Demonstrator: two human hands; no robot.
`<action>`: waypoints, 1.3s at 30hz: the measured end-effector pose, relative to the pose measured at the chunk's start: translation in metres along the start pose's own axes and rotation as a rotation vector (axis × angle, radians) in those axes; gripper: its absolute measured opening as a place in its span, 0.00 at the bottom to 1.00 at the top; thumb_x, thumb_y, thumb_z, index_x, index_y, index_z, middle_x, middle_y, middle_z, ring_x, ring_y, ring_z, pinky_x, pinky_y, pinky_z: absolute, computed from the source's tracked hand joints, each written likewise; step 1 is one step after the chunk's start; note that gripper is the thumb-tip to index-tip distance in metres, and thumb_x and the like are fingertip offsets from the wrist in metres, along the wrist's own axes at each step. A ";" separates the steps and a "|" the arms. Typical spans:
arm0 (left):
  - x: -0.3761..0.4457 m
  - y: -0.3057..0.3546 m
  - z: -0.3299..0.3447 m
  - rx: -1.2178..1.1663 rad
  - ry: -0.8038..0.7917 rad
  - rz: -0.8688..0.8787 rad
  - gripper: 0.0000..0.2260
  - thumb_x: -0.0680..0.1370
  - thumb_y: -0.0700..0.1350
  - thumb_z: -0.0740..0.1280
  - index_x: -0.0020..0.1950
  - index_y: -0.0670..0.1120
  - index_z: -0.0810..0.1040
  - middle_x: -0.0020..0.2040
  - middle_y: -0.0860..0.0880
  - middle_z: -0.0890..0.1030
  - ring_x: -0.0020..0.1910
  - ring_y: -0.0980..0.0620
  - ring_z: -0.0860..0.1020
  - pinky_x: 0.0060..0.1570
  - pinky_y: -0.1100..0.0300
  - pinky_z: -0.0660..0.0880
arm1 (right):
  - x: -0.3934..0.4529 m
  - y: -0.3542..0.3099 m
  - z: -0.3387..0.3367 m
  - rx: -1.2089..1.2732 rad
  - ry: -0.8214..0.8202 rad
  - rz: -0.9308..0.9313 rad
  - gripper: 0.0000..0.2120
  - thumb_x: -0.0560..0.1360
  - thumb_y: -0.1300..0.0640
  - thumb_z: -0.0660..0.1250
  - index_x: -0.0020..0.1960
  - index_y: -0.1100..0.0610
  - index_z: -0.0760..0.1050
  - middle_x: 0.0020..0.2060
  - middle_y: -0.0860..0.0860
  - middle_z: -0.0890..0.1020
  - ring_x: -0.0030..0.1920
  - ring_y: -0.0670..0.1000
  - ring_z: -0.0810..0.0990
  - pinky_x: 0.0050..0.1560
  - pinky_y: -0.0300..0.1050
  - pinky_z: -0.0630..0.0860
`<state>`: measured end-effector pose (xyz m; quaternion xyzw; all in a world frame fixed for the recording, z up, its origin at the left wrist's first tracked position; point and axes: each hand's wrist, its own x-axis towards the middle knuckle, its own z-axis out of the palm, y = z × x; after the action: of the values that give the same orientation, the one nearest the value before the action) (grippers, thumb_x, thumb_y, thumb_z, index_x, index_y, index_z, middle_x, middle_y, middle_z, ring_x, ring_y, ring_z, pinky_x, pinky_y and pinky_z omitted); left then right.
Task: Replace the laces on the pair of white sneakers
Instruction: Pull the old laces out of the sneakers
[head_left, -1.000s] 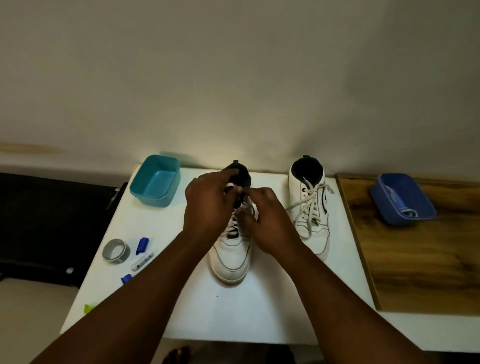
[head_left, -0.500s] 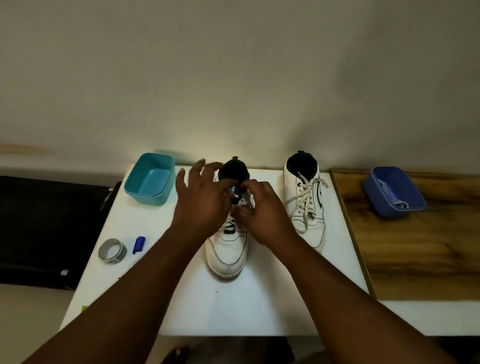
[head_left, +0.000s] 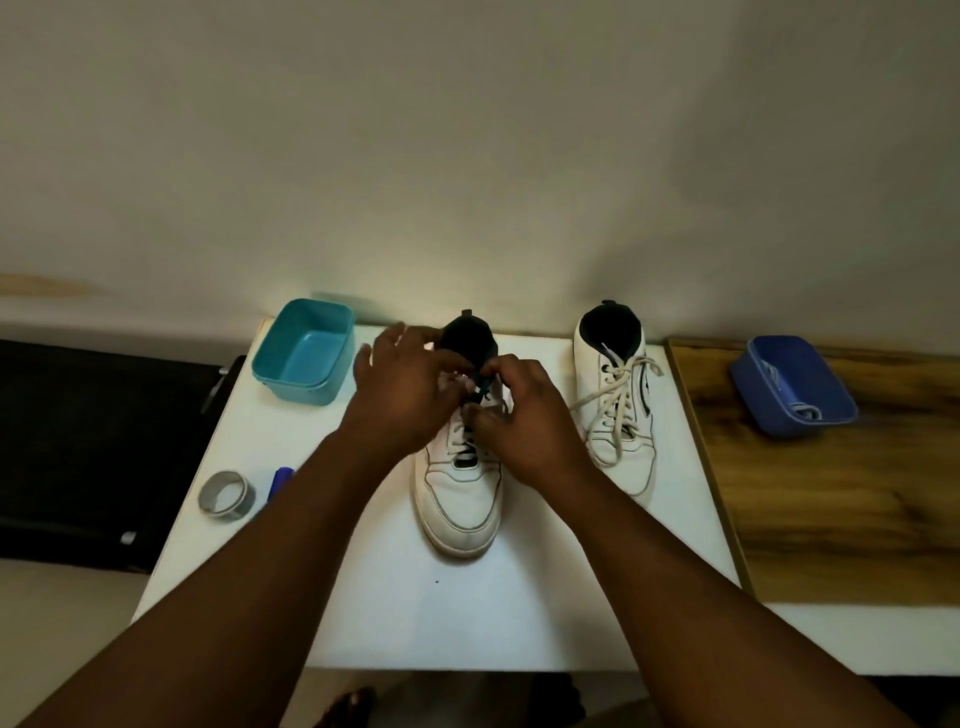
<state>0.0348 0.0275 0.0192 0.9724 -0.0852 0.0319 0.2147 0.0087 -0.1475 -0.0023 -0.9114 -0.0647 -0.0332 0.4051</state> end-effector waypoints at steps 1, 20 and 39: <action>-0.002 0.001 0.009 0.007 -0.072 -0.006 0.11 0.80 0.58 0.67 0.60 0.62 0.82 0.73 0.51 0.72 0.76 0.42 0.63 0.73 0.36 0.60 | 0.000 0.000 0.000 -0.002 0.000 0.001 0.19 0.73 0.53 0.74 0.61 0.48 0.74 0.56 0.48 0.73 0.51 0.45 0.75 0.48 0.35 0.70; -0.007 0.009 0.006 0.109 0.232 0.030 0.16 0.81 0.49 0.64 0.68 0.58 0.76 0.76 0.49 0.70 0.79 0.40 0.59 0.75 0.33 0.55 | 0.001 -0.001 0.000 -0.028 0.007 0.014 0.20 0.74 0.52 0.74 0.63 0.50 0.74 0.57 0.49 0.75 0.54 0.45 0.74 0.50 0.38 0.67; -0.013 -0.005 -0.016 -0.007 -0.228 -0.449 0.15 0.76 0.55 0.55 0.38 0.46 0.71 0.41 0.45 0.78 0.42 0.43 0.77 0.45 0.54 0.73 | -0.001 0.000 -0.004 -0.041 0.000 0.013 0.19 0.78 0.52 0.69 0.68 0.46 0.72 0.60 0.50 0.74 0.54 0.48 0.76 0.51 0.42 0.71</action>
<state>0.0228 0.0403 0.0304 0.9635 0.1089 -0.1269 0.2089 0.0080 -0.1504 0.0007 -0.9198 -0.0580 -0.0316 0.3867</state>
